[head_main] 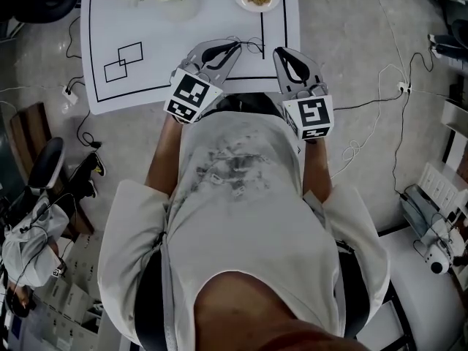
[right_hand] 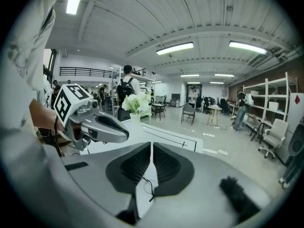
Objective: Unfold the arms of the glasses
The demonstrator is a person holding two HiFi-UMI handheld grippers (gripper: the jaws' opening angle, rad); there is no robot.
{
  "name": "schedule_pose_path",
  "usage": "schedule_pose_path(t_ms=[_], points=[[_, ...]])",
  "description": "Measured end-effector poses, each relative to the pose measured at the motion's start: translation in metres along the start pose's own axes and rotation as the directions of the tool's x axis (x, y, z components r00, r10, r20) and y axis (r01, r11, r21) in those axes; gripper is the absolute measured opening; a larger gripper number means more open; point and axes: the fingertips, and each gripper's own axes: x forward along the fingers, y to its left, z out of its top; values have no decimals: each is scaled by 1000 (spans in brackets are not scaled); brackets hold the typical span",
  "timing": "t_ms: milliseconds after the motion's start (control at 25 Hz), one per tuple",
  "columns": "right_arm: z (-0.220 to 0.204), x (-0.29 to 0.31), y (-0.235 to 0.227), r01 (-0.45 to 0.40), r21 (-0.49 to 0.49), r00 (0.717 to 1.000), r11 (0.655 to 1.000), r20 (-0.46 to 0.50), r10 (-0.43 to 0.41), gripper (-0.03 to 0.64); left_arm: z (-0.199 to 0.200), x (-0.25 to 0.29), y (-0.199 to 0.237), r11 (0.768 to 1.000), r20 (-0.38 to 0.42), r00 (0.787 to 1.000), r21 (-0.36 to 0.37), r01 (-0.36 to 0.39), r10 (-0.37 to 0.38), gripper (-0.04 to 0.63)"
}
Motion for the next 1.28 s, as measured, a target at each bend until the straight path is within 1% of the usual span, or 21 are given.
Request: schedule_pose_path(t_ms=[320, 560, 800, 960, 1280], points=[[-17, 14, -4, -15, -11, 999, 1000, -42, 15, 18, -19, 22, 4, 999, -57, 998, 14, 32, -32, 31], [-30, 22, -4, -31, -25, 996, 999, -82, 29, 18, -35, 35, 0, 997, -117, 991, 31, 73, -69, 43], [-43, 31, -5, -34, -24, 993, 999, -113, 32, 18, -56, 50, 3, 993, -177, 979, 39, 110, -102, 51], [-50, 34, -7, -35, -22, 991, 999, -130, 32, 20, -78, 58, 5, 992, -233, 966, 31, 121, -111, 54], [-65, 44, -8, -28, -6, 986, 1000, -166, 27, 20, -98, 70, 8, 986, -278, 949, 36, 164, -147, 64]])
